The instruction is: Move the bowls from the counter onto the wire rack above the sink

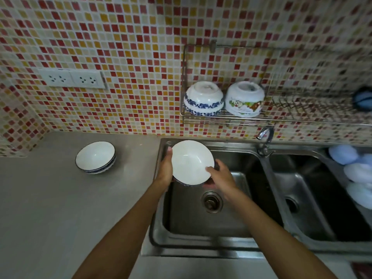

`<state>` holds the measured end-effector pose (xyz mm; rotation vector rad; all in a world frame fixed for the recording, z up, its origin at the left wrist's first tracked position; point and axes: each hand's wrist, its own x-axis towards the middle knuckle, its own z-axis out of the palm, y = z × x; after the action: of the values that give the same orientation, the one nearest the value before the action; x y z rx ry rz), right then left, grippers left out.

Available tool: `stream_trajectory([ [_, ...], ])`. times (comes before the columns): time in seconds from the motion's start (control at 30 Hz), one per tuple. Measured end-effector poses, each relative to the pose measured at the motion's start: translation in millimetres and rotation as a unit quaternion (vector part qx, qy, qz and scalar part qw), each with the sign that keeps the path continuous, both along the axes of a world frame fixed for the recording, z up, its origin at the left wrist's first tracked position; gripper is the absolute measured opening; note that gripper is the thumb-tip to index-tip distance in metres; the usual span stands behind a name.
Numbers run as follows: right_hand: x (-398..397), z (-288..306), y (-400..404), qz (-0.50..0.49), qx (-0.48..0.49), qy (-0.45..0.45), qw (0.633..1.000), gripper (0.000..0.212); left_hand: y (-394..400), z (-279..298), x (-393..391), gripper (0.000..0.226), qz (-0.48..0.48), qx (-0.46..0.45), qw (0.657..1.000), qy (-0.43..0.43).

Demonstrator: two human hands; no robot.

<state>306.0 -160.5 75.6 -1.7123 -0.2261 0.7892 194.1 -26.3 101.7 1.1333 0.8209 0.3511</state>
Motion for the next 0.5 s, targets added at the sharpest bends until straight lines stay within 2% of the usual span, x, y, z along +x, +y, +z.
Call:
stream_trajectory([
  [0.17,23,45,-35,-0.021,0.021,-0.076,0.997,0.040,-29,31,30,0.035,0.002,0.044,0.998,-0.039],
  [0.27,40,74,-53,-0.023,0.038,-0.172,0.984,0.033,-38,44,48,0.043,0.023,0.057,0.997,-0.055],
  [0.4,71,110,-72,-0.078,0.085,-0.324,0.939,0.026,-47,71,71,0.045,0.010,0.060,0.993,-0.102],
  [0.5,105,128,-79,-0.135,0.076,-0.412,0.898,0.015,-50,98,84,0.048,-0.002,0.073,0.990,-0.118],
])
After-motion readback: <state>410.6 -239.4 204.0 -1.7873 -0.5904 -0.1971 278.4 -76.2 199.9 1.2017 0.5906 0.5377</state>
